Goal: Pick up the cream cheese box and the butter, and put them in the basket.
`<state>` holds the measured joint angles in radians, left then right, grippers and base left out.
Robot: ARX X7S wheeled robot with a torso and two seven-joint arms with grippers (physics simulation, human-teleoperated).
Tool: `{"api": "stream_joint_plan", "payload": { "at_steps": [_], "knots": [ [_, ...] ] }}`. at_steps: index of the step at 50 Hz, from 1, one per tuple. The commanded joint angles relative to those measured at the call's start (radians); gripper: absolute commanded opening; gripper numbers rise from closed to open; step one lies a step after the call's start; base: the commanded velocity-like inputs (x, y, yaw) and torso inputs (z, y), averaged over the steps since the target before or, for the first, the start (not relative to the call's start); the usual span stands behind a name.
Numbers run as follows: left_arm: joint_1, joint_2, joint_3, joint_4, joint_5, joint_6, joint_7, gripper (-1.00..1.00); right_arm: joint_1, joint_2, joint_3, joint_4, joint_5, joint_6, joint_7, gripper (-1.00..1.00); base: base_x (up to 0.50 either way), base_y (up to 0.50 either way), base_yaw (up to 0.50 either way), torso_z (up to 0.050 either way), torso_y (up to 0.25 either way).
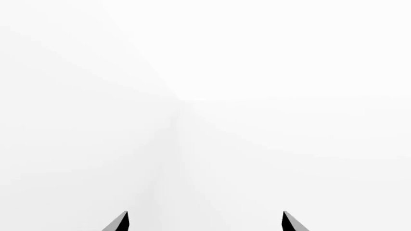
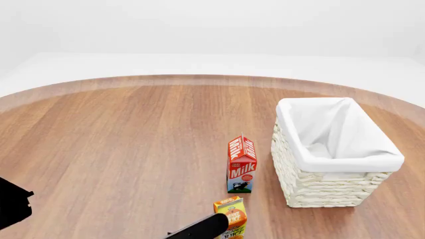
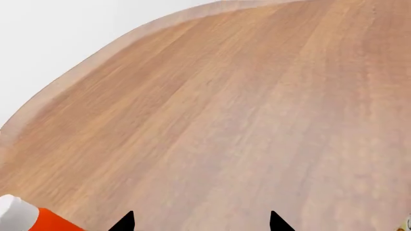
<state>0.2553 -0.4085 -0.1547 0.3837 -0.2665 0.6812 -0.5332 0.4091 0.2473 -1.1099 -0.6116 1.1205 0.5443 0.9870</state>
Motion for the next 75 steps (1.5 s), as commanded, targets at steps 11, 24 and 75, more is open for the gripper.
{"api": "stream_joint_plan", "payload": {
  "at_steps": [11, 24, 75],
  "knots": [
    [0.028, 0.012, -0.083, 0.013, -0.015, 0.022, 0.006, 1.00, -0.044, -0.011, -0.010, 0.129, -0.108, -0.047, -0.091, 1.00, 0.00, 0.00, 0.00, 0.000, 0.000],
    [0.034, 0.014, -0.092, 0.018, -0.016, 0.023, 0.003, 1.00, -0.044, -0.003, -0.035, 0.191, -0.178, -0.058, -0.107, 1.00, 0.00, 0.00, 0.00, 0.000, 0.000],
    [0.025, 0.014, -0.085, 0.011, -0.016, 0.006, 0.006, 1.00, -0.080, -0.009, -0.118, 0.269, -0.251, -0.070, -0.147, 1.00, 0.00, 0.00, 0.00, 0.000, 0.000]
  ]
}}
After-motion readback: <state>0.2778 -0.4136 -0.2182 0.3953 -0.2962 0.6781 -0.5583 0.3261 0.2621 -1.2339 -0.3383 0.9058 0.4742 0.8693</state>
